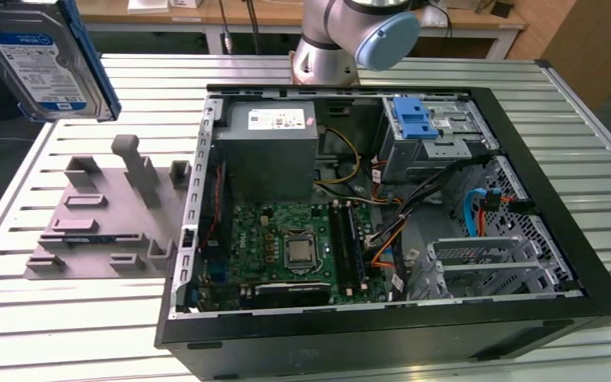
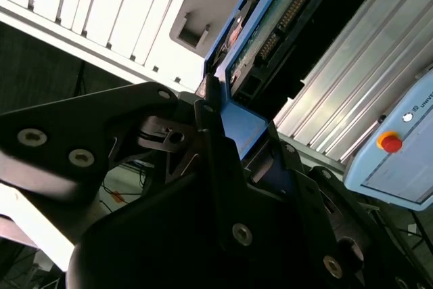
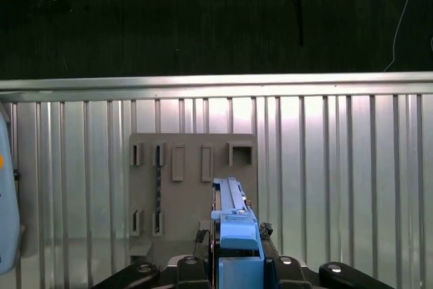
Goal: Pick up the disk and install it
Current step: 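Pick up the disk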
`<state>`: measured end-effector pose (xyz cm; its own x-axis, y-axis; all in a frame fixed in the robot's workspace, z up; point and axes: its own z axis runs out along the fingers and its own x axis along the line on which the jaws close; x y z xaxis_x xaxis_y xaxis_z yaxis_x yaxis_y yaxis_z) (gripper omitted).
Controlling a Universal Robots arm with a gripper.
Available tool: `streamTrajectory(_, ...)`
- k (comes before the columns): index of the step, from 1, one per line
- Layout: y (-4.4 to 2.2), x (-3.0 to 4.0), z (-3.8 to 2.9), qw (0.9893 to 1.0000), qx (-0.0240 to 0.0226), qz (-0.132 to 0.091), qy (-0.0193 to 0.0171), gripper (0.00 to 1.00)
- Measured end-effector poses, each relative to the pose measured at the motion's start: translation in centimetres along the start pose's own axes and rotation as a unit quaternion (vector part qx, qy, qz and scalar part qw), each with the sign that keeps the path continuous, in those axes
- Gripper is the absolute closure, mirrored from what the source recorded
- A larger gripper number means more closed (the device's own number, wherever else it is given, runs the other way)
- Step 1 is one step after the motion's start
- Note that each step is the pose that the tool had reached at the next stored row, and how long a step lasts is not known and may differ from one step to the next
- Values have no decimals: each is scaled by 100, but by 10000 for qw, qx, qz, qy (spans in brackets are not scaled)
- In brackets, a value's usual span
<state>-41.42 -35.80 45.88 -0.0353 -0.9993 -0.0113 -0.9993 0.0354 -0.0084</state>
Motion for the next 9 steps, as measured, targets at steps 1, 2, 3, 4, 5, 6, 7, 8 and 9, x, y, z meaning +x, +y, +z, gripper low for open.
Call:
streamTrajectory(1, 0, 0, -13, 10000, 0, 0, 0, 64)
streamTrajectory(2, 0, 0, -27, 10000, 1, 0, 0, 64)
streamTrajectory(3, 0, 0, -44, 10000, 1, 0, 0, 64)
streamTrajectory(4, -1, -1, -74, 10000, 0, 0, 0, 64)
streamTrajectory(5, -1, -1, -108, 10000, 1, 0, -1, 64)
streamTrajectory(6, -1, -1, -139, 10000, 1, 0, -1, 64)
streamTrajectory(7, -1, -1, -163, 10000, 1, 0, -1, 64)
streamTrajectory(8, -1, -2, -184, 10000, 1, 0, 0, 64)
streamTrajectory(9, -2, -2, -199, 10000, 0, 0, 0, 64)
